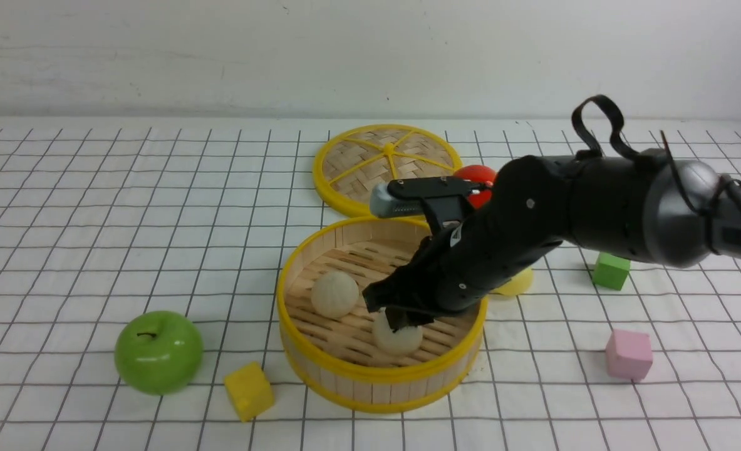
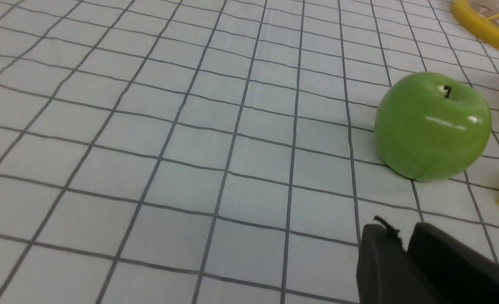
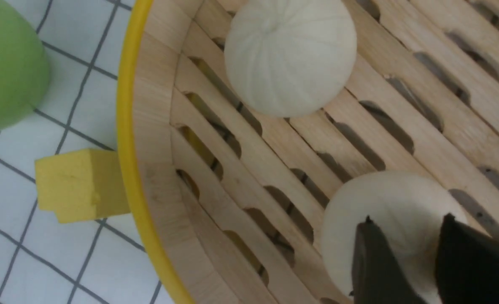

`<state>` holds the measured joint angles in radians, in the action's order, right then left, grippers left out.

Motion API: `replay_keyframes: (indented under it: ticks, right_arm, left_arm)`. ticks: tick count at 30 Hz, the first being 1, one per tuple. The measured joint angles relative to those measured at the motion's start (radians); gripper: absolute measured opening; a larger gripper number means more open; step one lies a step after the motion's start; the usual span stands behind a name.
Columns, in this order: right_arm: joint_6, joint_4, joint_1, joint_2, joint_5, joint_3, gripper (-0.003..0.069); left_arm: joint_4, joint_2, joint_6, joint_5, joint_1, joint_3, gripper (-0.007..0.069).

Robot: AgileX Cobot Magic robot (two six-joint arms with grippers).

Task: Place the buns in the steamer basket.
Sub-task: Use the right arm to put the steamed stuffed bun into the steamer, then use the right arm to grab a steamed stuffed bun

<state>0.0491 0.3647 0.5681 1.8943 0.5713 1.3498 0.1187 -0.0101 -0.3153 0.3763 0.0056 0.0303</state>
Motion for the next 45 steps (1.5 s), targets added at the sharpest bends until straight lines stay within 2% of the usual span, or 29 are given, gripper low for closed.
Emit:
replay_keyframes:
  ticks: [2,3,5,9,16,22,30,39,45]
  right_arm:
    - [0.001,0.0,0.0,-0.003,0.004,0.003,0.0307]
    - [0.004,-0.006,0.0,-0.011,0.022,0.01,0.0362]
    - [0.016,-0.025,-0.004,-0.033,0.046,0.024,0.0407]
    - [0.023,-0.095,-0.042,-0.097,0.075,0.062,0.0442]
    - [0.015,-0.18,-0.158,-0.147,0.084,0.085,0.0421]
    - [-0.088,-0.194,-0.268,-0.082,0.096,0.085,0.0403]
    - [-0.083,-0.222,-0.279,0.022,0.081,0.085,0.0381]
    - [-0.076,-0.226,-0.279,0.059,-0.042,0.086,0.0361]
    - [-0.072,-0.254,-0.279,0.1,-0.062,0.087,0.0319]
  left_arm:
    - [0.0,0.0,0.0,0.0,0.0,0.0,0.0091]
    - [0.0,0.0,0.0,0.0,0.0,0.0,0.0091]
    - [0.0,0.0,0.0,0.0,0.0,0.0,0.0091]
    - [0.0,0.0,0.0,0.0,0.0,0.0,0.0091]
    - [0.0,0.0,0.0,0.0,0.0,0.0,0.0092]
    - [0.0,0.0,0.0,0.0,0.0,0.0,0.01]
    - [0.0,0.0,0.0,0.0,0.0,0.0,0.0102]
    - [0.0,0.0,0.0,0.0,0.0,0.0,0.011]
    - [0.0,0.0,0.0,0.0,0.0,0.0,0.0116]
